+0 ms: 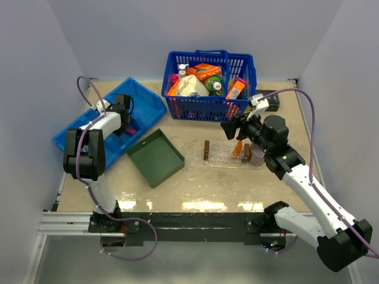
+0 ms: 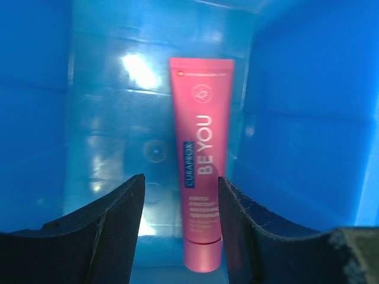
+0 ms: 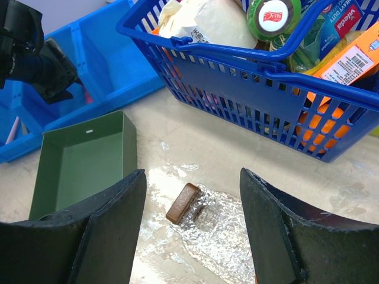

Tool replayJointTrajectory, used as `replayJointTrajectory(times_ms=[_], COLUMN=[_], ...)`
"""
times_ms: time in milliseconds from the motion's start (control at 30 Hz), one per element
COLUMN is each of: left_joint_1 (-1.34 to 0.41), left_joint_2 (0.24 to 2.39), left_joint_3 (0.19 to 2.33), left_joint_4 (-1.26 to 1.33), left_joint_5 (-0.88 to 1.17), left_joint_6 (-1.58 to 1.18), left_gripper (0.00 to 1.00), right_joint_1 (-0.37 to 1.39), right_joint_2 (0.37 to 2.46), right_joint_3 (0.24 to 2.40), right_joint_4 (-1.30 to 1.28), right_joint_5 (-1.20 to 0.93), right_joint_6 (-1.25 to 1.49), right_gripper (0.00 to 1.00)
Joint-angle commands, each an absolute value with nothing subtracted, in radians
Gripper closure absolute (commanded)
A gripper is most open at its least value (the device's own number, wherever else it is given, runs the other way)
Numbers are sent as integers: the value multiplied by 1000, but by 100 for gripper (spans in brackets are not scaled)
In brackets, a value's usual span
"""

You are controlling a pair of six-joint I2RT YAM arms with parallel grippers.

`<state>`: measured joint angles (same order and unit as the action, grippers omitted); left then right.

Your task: Prepare toiletry sets of a toothbrush and toothpaste on the tray

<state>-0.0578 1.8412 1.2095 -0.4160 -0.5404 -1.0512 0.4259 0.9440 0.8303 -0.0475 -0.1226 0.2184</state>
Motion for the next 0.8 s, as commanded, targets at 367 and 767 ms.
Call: replayJointTrajectory(times_ms=[367, 767], left_joint_1=[-23, -20], left_joint_2=[1910, 1856], left_joint_3=[1201, 1170], left_joint_4=[-308, -302], left_joint_5=[-457, -499], left_joint_6=[-1003, -982], left_gripper=[51, 65], right_joint_1=[423, 423], right_joint_2=[943, 953], right_joint_3=[827, 827], right_joint_4=[-6, -8], right_joint_5=[-117, -114], right_joint_6=[202, 202], right_gripper=[32, 32])
